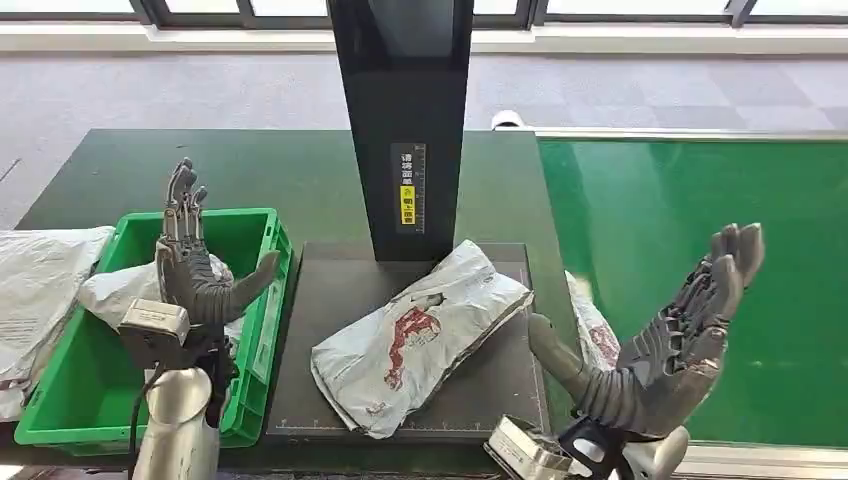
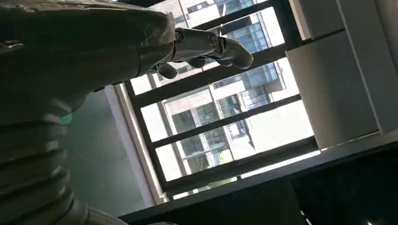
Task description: Moved the parcel from conveyor to table for the left to box.
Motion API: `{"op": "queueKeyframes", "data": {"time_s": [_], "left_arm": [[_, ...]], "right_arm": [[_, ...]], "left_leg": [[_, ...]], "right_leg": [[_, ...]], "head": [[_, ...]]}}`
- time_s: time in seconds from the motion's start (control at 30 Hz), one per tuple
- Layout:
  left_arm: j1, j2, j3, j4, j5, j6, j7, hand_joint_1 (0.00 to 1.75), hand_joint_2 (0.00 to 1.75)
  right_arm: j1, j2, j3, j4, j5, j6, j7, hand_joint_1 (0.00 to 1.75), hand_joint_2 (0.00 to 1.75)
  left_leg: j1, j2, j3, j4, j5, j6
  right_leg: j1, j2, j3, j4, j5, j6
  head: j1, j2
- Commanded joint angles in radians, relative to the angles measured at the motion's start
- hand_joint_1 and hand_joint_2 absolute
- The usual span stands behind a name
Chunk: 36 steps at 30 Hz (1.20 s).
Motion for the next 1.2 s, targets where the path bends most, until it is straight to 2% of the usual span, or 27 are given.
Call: {"op": "queueKeyframes", "data": {"time_s": [0.03, 0.1, 0.17, 0.3, 0.37, 0.4, 0.43, 0.53, 0.73, 1.1, 1.2], "left_arm": [[-0.055, 0.021, -0.192, 0.19, -0.198, 0.008, 0.018, 0.0, 1.75], [-0.051, 0.021, -0.202, 0.197, -0.199, 0.007, 0.018, 0.0, 1.75], [-0.05, 0.031, -0.216, 0.198, -0.224, 0.006, 0.03, 0.0, 1.75], [-0.085, 0.083, -0.317, 0.291, -0.466, -0.015, 0.123, 0.0, 1.75], [-0.085, 0.083, -0.317, 0.291, -0.466, -0.015, 0.123, 0.0, 1.75], [-0.104, 0.125, -0.392, 0.345, -0.575, -0.084, 0.162, 0.0, 1.75], [-0.109, 0.136, -0.429, 0.383, -0.622, -0.1, 0.161, 0.0, 1.75], [-0.142, 0.108, -0.495, 0.582, -0.696, -0.067, 0.135, 0.0, 1.75], [-0.195, 0.062, -0.556, 0.735, -0.759, -0.047, 0.164, 0.0, 1.75], [-0.195, 0.062, -0.556, 0.735, -0.759, -0.047, 0.164, 0.0, 1.75], [-0.221, 0.049, -0.576, 0.806, -0.79, -0.039, 0.198, 0.0, 1.75]], "right_arm": [[-0.016, 0.027, -0.115, -0.034, -0.085, 0.005, -0.001, 0.0, 1.75], [-0.02, 0.021, -0.117, -0.029, -0.087, 0.005, -0.001, 0.0, 1.75], [-0.024, 0.027, -0.124, -0.04, -0.08, 0.005, -0.001, 0.0, 1.75], [-0.024, 0.041, -0.152, -0.067, -0.083, 0.005, -0.001, 0.0, 1.75], [-0.024, 0.041, -0.152, -0.067, -0.083, 0.005, -0.001, 0.0, 1.75], [-0.034, 0.045, -0.163, -0.064, -0.089, 0.005, -0.001, 0.0, 1.75], [-0.051, 0.047, -0.168, -0.05, -0.094, 0.005, -0.001, 0.0, 1.75], [-0.08, 0.061, -0.19, -0.017, -0.102, 0.005, -0.001, 0.0, 1.75], [-0.068, 0.061, -0.198, -0.021, -0.108, 0.005, -0.001, 0.0, 1.75], [-0.068, 0.061, -0.198, -0.021, -0.108, 0.005, -0.001, 0.0, 1.75], [-0.064, 0.061, -0.2, -0.02, -0.113, 0.005, -0.001, 0.0, 1.75]], "left_leg": [[0.0, -0.005, 0.0, -0.001, 0.001, 0.0], [0.001, -0.007, 0.001, -0.002, 0.002, 0.0], [0.0, -0.002, 0.0, -0.001, 0.001, 0.0], [0.0, -0.004, 0.0, -0.002, 0.002, 0.0], [0.0, -0.003, 0.0, -0.001, 0.001, 0.0], [0.0, -0.003, 0.0, -0.002, 0.002, 0.0], [0.0, -0.002, 0.001, -0.002, 0.002, 0.0], [0.0, -0.001, 0.002, -0.004, 0.002, 0.0], [0.0, -0.003, 0.0, -0.002, 0.002, 0.0], [0.0, 0.0, 0.0, -0.001, 0.001, 0.0], [0.0, 0.001, 0.0, -0.001, 0.001, 0.0]], "right_leg": [[0.0, -0.005, 0.002, -0.001, 0.0, 0.0], [0.001, -0.007, 0.003, -0.003, 0.0, -0.001], [0.0, -0.002, 0.002, -0.001, 0.0, 0.0], [0.0, -0.004, 0.002, -0.002, 0.0, -0.001], [0.0, -0.004, 0.002, -0.001, 0.0, -0.001], [0.0, -0.003, 0.002, -0.002, 0.001, -0.001], [0.001, -0.003, 0.002, -0.003, 0.001, -0.001], [0.0, -0.002, 0.003, -0.003, 0.002, -0.001], [0.0, -0.003, 0.003, -0.002, 0.001, -0.001], [0.0, 0.0, 0.002, -0.001, 0.001, -0.001], [0.001, 0.0, 0.001, -0.002, 0.002, -0.001]], "head": [[0.0, 0.0], [0.0, 0.0], [0.0, 0.0], [0.0, 0.0], [0.0, 0.0], [0.0, 0.0], [0.0, 0.0], [0.0, 0.0], [0.0, 0.0], [0.0, 0.0], [0.0, 0.0]]}}
